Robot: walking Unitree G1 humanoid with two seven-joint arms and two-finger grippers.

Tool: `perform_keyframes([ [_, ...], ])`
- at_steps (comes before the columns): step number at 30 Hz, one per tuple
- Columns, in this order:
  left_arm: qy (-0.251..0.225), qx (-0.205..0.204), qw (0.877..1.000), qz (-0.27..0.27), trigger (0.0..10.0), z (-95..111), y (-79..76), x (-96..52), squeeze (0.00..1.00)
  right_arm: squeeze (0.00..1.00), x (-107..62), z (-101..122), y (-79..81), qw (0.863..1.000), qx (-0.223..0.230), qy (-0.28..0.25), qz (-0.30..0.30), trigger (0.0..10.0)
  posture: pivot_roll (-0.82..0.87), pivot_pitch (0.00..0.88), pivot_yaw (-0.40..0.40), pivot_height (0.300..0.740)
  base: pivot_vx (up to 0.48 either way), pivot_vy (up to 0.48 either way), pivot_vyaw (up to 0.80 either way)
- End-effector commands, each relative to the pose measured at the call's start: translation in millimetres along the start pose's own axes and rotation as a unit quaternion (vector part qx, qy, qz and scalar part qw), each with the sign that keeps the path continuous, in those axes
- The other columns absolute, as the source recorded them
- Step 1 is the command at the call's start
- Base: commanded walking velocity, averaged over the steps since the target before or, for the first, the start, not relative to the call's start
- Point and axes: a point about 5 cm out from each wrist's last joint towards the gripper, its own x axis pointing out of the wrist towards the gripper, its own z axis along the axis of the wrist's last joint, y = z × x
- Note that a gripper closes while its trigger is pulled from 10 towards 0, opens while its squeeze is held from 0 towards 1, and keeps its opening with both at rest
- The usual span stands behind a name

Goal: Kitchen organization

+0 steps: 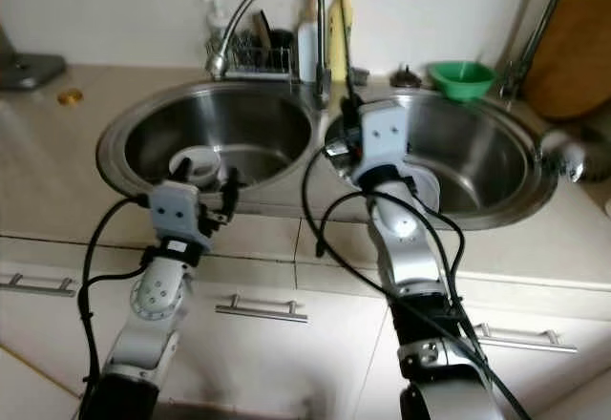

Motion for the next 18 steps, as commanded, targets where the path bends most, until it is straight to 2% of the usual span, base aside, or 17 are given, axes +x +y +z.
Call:
perform_keyframes([
  [1,-0.003,0.009,1.000,0.002,10.0,2,5.1,0.8,0.00,0.00,5.5,1,7.5,1.000,0.004,-0.003,0.009,0.0,0.09,0.000,-0.019,0.740,0.000,0.000,0.00],
  [3,-0.003,0.009,1.000,0.002,10.0,2,5.0,0.8,0.00,0.00,6.1,0,6.4,1.000,0.003,-0.001,0.006,0.0,0.09,0.000,-0.019,0.740,0.000,0.000,0.00],
  [8,0.000,0.009,1.000,-0.003,10.0,1,3.0,0.9,0.00,0.00,6.5,-22,-9.0,0.999,-0.001,0.046,-0.024,0.0,0.10,0.000,-0.021,0.740,0.000,0.000,0.00],
  [13,0.000,0.009,1.000,-0.006,10.0,1,2.8,0.3,0.00,0.00,8.3,-27,-23.4,0.997,-0.012,0.061,-0.048,0.0,0.10,0.000,-0.022,0.740,0.000,0.000,0.00],
  [15,0.001,0.008,1.000,-0.007,10.0,1,2.3,-0.7,0.00,0.00,11.2,-32,-36.7,0.994,0.000,0.085,-0.072,0.0,0.10,0.000,-0.020,0.740,0.000,0.000,0.00],
  [18,0.000,0.007,1.000,-0.008,10.0,1,1.3,-0.5,0.00,0.00,12.8,-34,-41.9,0.993,0.005,0.089,-0.080,0.0,0.10,0.000,-0.021,0.740,0.000,0.000,0.00],
])
